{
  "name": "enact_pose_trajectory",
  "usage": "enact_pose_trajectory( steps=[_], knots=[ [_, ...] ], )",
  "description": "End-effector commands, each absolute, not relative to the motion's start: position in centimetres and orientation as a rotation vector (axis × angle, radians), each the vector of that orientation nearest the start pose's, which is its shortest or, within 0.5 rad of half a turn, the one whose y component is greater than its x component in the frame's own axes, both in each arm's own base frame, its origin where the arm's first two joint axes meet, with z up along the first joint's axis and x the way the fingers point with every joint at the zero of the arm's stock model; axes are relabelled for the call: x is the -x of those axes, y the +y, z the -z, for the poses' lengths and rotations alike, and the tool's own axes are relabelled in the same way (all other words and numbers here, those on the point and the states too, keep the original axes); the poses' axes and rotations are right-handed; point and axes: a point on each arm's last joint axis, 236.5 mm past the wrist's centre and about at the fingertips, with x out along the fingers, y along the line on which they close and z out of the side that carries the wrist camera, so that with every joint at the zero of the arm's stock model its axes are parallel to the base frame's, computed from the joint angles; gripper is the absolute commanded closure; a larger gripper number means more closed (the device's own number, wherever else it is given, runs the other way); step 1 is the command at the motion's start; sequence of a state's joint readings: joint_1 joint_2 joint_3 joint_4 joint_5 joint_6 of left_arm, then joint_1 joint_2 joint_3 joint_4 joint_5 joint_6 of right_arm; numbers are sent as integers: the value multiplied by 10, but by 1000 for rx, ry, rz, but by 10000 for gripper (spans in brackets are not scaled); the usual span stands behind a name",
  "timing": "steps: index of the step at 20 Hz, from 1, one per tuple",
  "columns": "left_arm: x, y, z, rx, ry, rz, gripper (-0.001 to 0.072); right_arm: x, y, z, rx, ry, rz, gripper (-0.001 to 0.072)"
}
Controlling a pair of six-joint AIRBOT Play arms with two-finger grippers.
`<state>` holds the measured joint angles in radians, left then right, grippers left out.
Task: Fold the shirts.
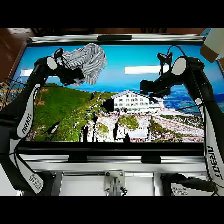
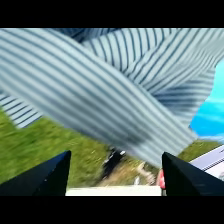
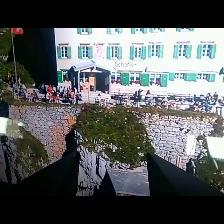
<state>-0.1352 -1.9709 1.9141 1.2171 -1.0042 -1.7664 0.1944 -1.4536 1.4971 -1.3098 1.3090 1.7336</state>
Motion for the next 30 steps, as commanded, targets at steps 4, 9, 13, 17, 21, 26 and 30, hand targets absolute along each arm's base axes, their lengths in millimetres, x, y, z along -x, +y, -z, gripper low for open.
enact_pose_trajectory(
  steps=[4,9,13,17,21,26,30],
  knots=[
    [-649,-150,13,699,857,194,268,-419,142,-57,-237,1280,-239,162],
    [-636,-176,-53,571,819,399,635,-423,144,-63,-166,1240,-305,162],
    [-566,-215,-204,238,615,666,636,-432,126,-138,-40,1051,-303,162],
    [-446,-278,-379,144,279,851,636,-410,80,-293,80,646,-191,162],
    [-348,-328,-444,205,186,1024,636,-331,57,-388,70,399,-163,162],
    [-345,-352,-409,110,252,958,636,-273,45,-396,52,415,-158,162],
    [-383,-328,-302,-4,521,755,636,-262,64,-334,-19,654,-213,162]
  ],
)
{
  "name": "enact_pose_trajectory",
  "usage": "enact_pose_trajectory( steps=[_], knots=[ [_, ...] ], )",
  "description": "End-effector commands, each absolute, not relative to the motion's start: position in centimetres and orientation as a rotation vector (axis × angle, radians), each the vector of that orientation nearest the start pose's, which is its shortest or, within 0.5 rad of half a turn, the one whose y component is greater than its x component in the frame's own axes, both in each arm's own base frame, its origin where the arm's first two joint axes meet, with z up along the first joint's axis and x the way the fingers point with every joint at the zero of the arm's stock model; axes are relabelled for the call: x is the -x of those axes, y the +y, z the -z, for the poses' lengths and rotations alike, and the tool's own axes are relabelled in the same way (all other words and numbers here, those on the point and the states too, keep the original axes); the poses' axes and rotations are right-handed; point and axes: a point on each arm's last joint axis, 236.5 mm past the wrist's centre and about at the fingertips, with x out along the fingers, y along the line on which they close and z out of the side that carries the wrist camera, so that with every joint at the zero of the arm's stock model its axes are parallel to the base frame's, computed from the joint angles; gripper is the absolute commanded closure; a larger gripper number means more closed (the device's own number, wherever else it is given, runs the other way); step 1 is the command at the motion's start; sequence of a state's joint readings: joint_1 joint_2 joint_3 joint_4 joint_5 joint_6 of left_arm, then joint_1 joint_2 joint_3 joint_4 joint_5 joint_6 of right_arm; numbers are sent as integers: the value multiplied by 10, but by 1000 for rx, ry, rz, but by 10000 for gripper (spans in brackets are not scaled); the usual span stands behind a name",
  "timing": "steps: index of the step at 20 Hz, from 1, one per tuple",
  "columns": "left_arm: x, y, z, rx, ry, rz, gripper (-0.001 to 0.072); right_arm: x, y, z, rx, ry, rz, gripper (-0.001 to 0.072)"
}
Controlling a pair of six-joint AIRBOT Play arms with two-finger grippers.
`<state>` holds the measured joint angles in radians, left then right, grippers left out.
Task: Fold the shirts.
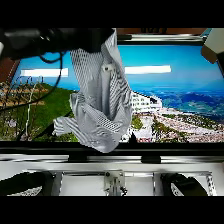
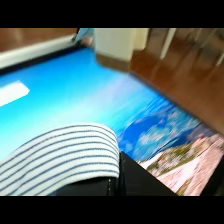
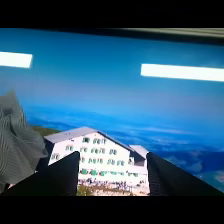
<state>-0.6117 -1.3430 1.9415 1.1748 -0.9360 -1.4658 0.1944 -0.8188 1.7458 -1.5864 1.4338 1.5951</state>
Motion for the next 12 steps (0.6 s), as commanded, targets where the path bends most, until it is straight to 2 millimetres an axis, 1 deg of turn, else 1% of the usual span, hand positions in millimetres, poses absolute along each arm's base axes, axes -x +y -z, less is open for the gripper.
enact_pose_trajectory(
  steps=[1,4,5,6,7,9,10,11,12],
  knots=[
    [-386,-324,-270,-20,599,722,636,-261,77,-312,-44,727,-258,162],
    [-382,-321,-181,-23,812,672,635,-255,137,-229,-195,971,-453,162],
    [-379,-318,-154,-34,872,658,636,-255,152,-199,-228,1026,-485,161],
    [-375,-316,-132,-46,920,648,636,-257,164,-172,-239,1059,-495,161],
    [-372,-314,-116,-54,954,642,636,-256,178,-146,-246,1086,-506,161],
    [-369,-311,-97,-64,991,632,635,-249,198,-102,-211,1162,-528,159],
    [-370,-311,-94,-63,994,629,635,-248,200,-84,-165,1201,-517,99],
    [-372,-312,-92,-65,989,629,635,-250,200,-68,-109,1237,-503,68],
    [-375,-313,-91,-61,981,629,635,-251,202,-56,-80,1264,-502,68]
  ],
)
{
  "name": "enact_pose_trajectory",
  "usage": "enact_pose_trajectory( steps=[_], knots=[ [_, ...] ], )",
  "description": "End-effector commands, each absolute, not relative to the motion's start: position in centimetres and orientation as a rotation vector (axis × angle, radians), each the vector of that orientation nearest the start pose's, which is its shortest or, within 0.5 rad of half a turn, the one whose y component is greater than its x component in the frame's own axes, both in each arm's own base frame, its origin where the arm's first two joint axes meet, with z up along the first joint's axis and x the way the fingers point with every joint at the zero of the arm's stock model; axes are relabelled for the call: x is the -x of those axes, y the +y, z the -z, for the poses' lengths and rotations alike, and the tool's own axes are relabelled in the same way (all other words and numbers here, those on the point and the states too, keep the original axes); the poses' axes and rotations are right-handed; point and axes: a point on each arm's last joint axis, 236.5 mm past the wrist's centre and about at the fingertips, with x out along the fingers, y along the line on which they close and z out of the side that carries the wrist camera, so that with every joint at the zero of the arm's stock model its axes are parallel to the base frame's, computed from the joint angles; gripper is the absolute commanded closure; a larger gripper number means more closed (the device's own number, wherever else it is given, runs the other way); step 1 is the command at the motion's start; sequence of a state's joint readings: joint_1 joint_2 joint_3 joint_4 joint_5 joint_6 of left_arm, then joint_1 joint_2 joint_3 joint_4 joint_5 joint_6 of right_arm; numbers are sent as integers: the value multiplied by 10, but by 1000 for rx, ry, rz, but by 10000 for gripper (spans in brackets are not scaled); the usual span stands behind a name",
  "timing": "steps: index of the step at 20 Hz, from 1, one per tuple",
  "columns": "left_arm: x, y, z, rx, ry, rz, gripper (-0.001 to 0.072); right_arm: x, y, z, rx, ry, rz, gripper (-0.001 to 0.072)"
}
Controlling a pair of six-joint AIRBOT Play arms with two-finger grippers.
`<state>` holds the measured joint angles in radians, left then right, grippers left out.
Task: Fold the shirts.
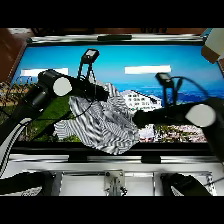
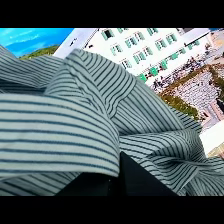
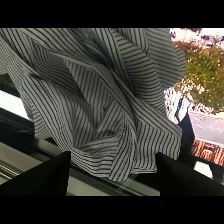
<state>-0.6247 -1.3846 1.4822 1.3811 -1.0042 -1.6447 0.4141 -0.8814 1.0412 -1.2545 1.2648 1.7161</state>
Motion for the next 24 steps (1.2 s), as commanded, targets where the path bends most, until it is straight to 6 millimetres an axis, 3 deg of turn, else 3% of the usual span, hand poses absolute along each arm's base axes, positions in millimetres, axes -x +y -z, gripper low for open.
enact_pose_trajectory(
  steps=[1,3,7,14,15,16,18,19,21,23,24],
  knots=[
    [-378,-315,-90,-58,975,629,636,-251,208,-45,-65,1296,-513,68],
    [-380,-316,-88,-65,971,631,635,-249,217,-24,-9,1343,-537,68],
    [-380,-316,-86,-71,973,634,636,-259,210,13,92,1397,-482,68],
    [-380,-316,-86,-71,973,634,636,-269,223,33,23,1419,-458,83],
    [-380,-316,-86,-71,973,633,635,-265,227,34,11,1434,-472,318],
    [-381,-316,-86,-71,973,632,635,-263,226,34,3,1444,-466,601],
    [-387,-309,-89,-70,962,617,635,-270,215,23,45,1411,-447,617],
    [-394,-304,-96,-57,947,606,636,-282,199,9,96,1370,-415,617],
    [-407,-303,-139,21,869,615,635,-325,156,-53,216,1180,-298,617],
    [-409,-313,-221,143,727,685,635,-373,125,-171,308,813,-215,617],
    [-402,-320,-276,198,622,740,636,-385,124,-250,321,579,-222,617]
  ],
)
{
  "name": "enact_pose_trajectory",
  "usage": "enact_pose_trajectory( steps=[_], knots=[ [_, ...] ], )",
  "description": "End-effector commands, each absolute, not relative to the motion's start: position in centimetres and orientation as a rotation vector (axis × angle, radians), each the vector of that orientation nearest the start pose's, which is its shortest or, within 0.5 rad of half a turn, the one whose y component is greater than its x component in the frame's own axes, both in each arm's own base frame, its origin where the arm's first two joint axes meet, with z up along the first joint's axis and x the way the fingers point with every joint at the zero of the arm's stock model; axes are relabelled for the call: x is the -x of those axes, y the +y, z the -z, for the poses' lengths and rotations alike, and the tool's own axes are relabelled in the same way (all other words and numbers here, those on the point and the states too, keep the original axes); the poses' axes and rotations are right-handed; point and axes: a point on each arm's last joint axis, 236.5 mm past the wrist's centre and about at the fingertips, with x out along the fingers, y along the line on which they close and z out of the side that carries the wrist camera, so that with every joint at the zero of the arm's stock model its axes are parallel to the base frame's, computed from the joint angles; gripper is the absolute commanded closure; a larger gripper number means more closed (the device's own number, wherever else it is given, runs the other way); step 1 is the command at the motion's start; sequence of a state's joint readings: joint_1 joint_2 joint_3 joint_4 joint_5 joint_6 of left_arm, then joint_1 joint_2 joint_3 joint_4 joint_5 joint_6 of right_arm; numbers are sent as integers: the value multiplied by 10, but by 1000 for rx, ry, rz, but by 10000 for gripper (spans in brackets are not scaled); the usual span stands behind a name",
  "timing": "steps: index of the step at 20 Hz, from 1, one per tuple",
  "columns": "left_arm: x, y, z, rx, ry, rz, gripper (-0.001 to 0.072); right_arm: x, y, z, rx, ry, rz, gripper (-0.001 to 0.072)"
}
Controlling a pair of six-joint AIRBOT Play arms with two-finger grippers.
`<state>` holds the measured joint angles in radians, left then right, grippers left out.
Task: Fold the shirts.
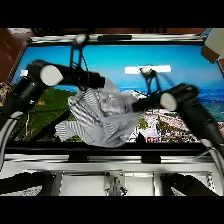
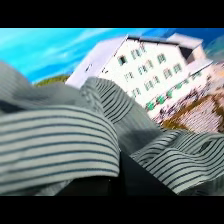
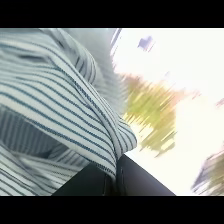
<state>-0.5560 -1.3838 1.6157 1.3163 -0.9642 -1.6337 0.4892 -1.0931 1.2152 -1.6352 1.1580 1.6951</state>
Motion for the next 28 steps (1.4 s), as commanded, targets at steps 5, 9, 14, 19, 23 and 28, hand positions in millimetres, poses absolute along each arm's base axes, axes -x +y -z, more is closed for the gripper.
enact_pose_trajectory(
  steps=[5,9,14,19,23,28],
  knots=[
    [-281,-286,-569,285,-199,960,636,-292,132,-561,102,-276,-367,618],
    [-257,-252,-561,255,-158,898,636,-272,150,-538,44,-118,-490,617],
    [-328,-250,-373,133,444,674,636,-291,145,-331,178,746,-392,617],
    [-347,-256,-174,39,915,554,635,-308,153,-164,294,1255,-284,617],
    [-338,-257,-74,15,1159,508,635,-318,202,-85,193,1366,-381,617],
    [-341,-254,-56,4,1210,492,268,-323,219,-74,161,1369,-416,617]
  ],
)
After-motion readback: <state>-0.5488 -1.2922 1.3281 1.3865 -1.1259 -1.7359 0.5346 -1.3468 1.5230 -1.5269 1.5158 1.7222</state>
